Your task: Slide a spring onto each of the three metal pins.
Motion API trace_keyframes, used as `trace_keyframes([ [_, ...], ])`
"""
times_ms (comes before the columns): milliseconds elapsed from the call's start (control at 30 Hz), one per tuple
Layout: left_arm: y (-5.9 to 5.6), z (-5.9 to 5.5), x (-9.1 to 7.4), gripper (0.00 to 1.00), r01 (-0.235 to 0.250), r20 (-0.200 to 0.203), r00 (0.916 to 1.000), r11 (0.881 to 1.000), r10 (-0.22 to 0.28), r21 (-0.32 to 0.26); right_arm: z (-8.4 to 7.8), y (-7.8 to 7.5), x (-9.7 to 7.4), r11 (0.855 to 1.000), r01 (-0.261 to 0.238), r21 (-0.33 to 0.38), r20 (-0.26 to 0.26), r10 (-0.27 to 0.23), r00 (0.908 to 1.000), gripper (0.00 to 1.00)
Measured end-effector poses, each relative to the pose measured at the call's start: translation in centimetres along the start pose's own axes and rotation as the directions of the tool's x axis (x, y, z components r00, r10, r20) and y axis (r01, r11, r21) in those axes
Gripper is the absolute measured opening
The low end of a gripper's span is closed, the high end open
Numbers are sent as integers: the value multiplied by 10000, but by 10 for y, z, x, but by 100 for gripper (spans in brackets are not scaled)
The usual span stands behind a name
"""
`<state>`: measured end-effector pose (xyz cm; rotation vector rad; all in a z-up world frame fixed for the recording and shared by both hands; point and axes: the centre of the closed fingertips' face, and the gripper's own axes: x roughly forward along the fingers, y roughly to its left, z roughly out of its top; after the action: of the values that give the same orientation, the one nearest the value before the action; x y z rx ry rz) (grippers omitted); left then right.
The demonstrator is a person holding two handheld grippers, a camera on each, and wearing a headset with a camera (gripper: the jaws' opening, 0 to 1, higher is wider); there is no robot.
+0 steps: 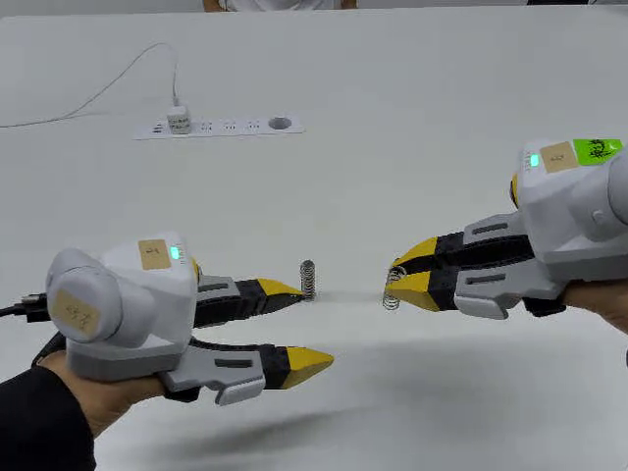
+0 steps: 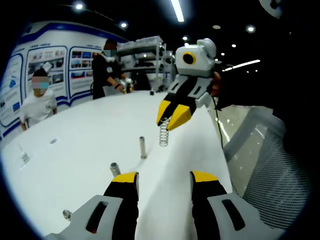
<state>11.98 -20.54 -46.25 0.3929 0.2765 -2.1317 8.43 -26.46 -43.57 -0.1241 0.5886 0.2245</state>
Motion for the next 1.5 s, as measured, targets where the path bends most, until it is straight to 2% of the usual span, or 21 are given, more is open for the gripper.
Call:
trace_keyframes([
  [333, 8, -9, -25, 48, -476, 214, 9986, 9973, 489, -566, 1, -13, -7, 9992, 374, 137, 82, -375, 9993, 12],
  [633, 20, -16, -45, 53, -1063, 319, 9935, 9899, 1097, -936, 4, -26, -15, 9967, 770, 258, 187, -775, 9968, 12],
  [933, 27, -27, -61, 58, -1445, 262, 9885, 9812, 1490, -1283, 4, -35, -16, 9944, 1003, 348, 213, -1010, 9947, 12],
  [1200, 36, -36, -73, 62, -1925, 273, 9796, 9688, 1990, -1561, 3, -45, -14, 9914, 1211, 502, 204, -1222, 9923, 12],
  [1500, 45, -44, -88, 67, -2468, 326, 9657, 9500, 2574, -1916, 0, -56, -8, 9879, 1405, 665, 194, -1420, 9897, 12],
])
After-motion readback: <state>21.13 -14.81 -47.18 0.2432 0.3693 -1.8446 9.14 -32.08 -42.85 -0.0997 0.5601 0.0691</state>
